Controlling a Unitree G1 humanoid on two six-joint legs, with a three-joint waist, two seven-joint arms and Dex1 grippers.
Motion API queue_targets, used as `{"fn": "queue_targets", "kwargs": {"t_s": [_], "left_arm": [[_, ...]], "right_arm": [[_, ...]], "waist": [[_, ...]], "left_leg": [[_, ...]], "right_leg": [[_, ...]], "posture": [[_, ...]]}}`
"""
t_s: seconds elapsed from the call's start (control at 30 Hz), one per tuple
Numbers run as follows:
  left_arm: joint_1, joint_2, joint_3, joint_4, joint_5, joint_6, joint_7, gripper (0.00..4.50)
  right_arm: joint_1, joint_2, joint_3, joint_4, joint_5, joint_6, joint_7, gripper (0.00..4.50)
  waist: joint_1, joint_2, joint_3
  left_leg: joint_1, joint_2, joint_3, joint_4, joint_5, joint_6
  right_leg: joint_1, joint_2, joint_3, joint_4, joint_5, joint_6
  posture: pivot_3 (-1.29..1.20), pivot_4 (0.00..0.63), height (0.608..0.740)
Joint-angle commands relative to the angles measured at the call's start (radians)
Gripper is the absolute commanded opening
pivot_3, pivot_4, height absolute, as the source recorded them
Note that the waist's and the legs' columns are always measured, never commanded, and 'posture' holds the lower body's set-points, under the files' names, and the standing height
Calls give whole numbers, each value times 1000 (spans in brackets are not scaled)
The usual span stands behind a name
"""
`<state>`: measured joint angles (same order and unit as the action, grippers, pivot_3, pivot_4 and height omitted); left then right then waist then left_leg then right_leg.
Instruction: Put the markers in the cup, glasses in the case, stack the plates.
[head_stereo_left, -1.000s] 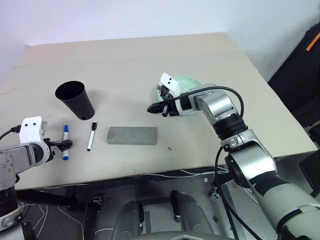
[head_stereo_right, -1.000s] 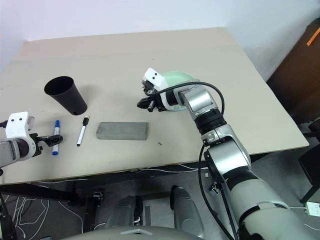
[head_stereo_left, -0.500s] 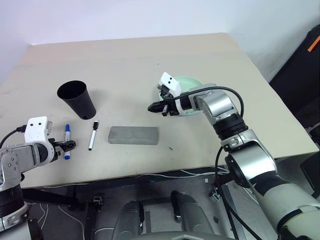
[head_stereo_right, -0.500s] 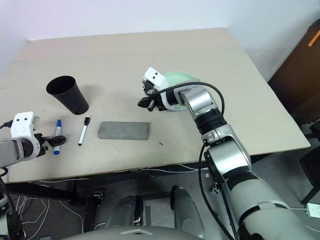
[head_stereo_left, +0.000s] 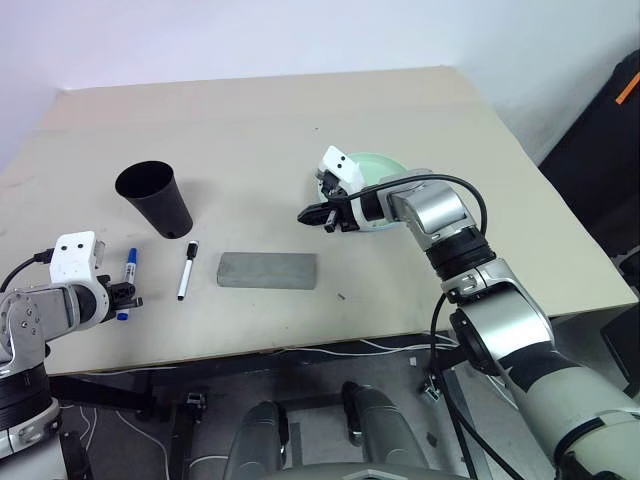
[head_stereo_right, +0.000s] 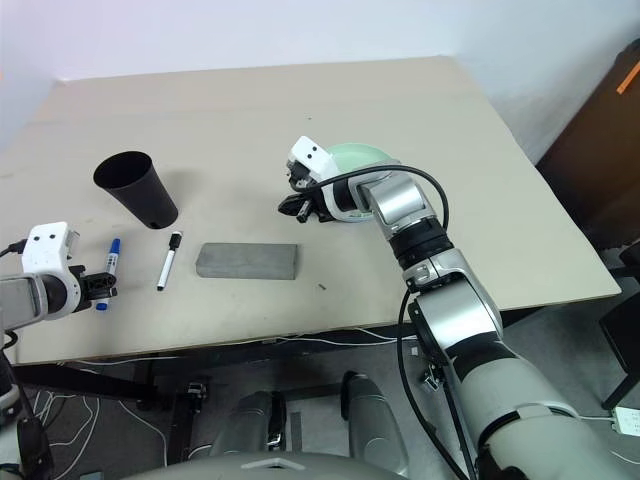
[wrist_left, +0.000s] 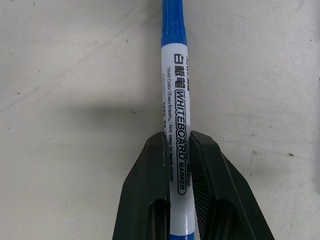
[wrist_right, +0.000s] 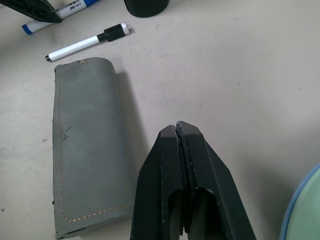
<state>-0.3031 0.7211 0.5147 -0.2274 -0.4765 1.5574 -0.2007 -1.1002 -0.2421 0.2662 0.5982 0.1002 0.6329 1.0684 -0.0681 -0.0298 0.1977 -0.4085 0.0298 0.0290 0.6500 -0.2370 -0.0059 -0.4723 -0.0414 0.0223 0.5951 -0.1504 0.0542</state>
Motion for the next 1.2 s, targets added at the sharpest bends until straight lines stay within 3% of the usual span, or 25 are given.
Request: {"fn": "queue_targets", "kwargs": {"t_s": [0.03,0.17,0.33,0.37,0.47,0.8,0.93,1.2], "left_arm": [[-17,-4,-4,28,55,-109,16,269],[-21,10,5,79,118,-273,37,269],[-24,40,16,172,205,-712,1,269],[-29,42,22,188,221,-778,10,269],[-57,43,43,243,246,-928,30,269],[-185,44,69,334,196,-1255,-50,269],[-245,24,51,363,161,-1363,-116,269],[-324,-44,-6,454,95,-1509,-263,269]], "right_arm": [[-12,-7,-26,-36,22,-4,8,0],[9,-10,-84,-95,81,-27,18,0],[87,-4,-150,-218,152,-93,9,0],[100,-2,-165,-242,185,-66,24,184],[127,-9,-175,-297,227,-33,35,909],[181,-52,-149,-434,279,-33,85,4419],[192,-60,-138,-458,290,-39,98,4466],[161,-34,-139,-369,234,-79,-21,4466]], "waist": [[1,0,0],[-1,0,0],[-1,0,0],[0,0,0],[2,0,0],[7,-1,0],[12,-1,0],[21,-1,0]], "left_leg": [[0,0,0,0,0,0],[1,0,-2,0,0,0],[0,1,-1,-1,0,0],[0,1,-1,-1,0,0],[-1,1,0,-2,0,0],[-1,1,2,-1,0,0],[-1,1,2,0,0,0],[0,1,3,1,0,0]], "right_leg": [[0,0,0,0,0,0],[0,1,-1,0,0,-1],[0,1,0,0,1,-1],[0,1,0,-1,1,-1],[-1,0,0,-1,1,-1],[-1,-1,0,-1,1,-1],[0,-1,0,-1,1,-1],[0,0,0,-1,1,0]], "posture": [[0,150,733],[0,150,733],[0,150,733],[0,150,733],[0,150,733],[0,150,733],[0,150,733],[0,150,733]]}}
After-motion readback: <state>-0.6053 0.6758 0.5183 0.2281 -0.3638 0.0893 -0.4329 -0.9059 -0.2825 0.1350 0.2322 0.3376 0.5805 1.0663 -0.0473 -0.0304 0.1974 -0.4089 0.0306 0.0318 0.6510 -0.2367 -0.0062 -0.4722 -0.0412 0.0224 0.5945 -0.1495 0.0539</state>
